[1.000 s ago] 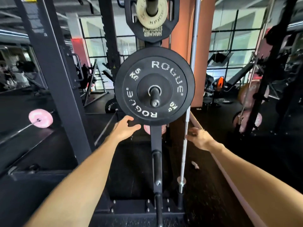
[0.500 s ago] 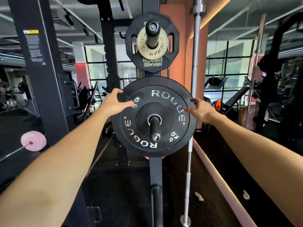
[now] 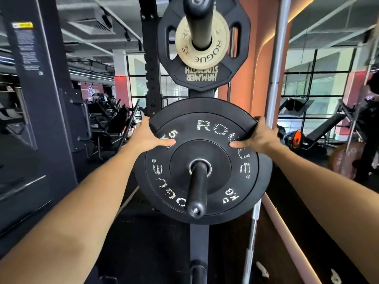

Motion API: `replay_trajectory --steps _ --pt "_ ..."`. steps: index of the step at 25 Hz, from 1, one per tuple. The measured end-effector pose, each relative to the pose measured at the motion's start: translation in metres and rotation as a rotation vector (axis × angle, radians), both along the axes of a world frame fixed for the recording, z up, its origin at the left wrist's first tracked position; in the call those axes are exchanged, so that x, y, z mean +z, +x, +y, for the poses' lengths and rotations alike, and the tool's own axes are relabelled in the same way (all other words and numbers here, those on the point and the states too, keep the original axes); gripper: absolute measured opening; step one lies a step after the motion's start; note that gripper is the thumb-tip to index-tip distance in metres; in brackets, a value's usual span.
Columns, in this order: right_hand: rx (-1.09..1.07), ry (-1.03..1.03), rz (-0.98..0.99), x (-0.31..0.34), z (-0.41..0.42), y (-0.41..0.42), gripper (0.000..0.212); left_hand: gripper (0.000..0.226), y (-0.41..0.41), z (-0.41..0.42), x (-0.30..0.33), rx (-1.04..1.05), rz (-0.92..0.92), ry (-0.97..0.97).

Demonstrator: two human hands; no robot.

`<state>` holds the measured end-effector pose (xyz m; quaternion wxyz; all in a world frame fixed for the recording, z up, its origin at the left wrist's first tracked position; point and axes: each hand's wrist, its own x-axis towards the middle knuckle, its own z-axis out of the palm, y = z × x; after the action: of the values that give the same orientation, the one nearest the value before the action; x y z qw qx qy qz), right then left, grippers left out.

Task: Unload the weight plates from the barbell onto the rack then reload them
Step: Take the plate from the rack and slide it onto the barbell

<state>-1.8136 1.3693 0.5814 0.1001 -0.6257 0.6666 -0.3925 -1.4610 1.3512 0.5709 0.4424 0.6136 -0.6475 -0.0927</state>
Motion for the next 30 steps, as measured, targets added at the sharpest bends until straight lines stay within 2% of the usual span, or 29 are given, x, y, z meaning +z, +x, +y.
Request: replay_trajectory --steps 2,7,12,21,25,30 --pt "0.015 -0.027 -0.034 -0.002 -0.016 -0.005 0.113 0.1 0.001 -0.013 -0.006 0.002 0.047 -0.056" --pt "0.097 -0.01 -0.022 0.008 -0.033 -0.01 0.114 0.104 0.005 -0.017 -0.007 0.004 0.05 -0.078" --pt "0.133 -0.066 -0.055 0.004 -0.014 -0.007 0.109 0.102 0.002 0.004 -0.006 0.009 0.068 -0.087" --pt "0.215 -0.089 -0.068 0.005 0.071 0.003 0.106 0.117 0.012 0.075 -0.005 -0.055 0.059 -0.073" --pt "0.216 -0.094 -0.056 0.004 0.125 0.009 0.109 0.099 0.021 0.123 -0.005 -0.092 0.059 -0.074" --pt "0.141 -0.095 -0.057 -0.003 0.191 0.013 0.113 0.098 0.028 0.181 -0.001 -0.121 0.005 -0.079"
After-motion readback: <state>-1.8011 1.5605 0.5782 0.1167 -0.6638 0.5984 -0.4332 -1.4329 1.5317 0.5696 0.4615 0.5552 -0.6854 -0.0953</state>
